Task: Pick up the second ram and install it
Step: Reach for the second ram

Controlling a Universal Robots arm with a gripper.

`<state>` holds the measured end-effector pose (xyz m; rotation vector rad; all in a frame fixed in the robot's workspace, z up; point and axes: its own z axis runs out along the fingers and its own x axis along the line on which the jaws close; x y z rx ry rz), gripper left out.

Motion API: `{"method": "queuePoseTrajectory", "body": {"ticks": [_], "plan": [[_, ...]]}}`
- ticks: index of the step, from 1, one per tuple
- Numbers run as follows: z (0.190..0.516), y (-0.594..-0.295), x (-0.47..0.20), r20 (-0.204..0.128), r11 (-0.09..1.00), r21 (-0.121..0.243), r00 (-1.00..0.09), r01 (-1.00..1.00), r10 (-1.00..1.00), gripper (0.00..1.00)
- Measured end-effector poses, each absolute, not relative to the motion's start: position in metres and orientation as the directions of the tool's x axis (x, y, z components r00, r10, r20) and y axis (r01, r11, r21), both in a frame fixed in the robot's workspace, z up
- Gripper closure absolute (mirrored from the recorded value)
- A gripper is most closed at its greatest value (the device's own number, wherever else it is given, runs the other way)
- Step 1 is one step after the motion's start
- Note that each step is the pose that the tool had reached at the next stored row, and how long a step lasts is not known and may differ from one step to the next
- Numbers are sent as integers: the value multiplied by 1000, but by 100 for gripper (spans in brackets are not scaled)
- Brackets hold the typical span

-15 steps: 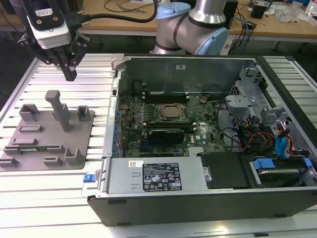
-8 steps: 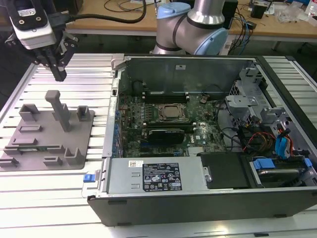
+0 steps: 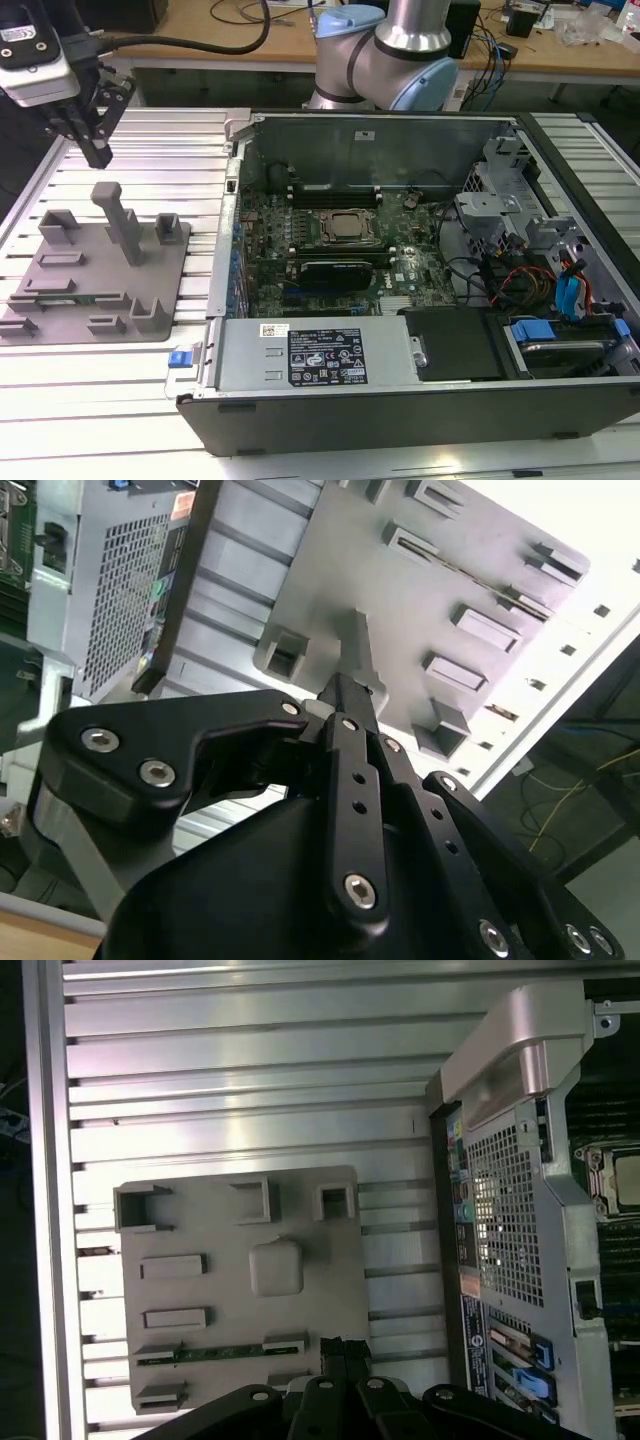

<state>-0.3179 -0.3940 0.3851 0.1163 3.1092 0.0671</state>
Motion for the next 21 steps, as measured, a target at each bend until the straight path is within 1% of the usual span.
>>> {"method": "queuePoseTrajectory", "body": {"ticks": [8, 14, 21], "plan": [[381, -394, -337, -28, 996, 44, -997, 74, 75, 92], [370, -398, -358, -28, 996, 44, -997, 74, 75, 92], [361, -399, -367, -28, 996, 44, -997, 74, 75, 92]]}}
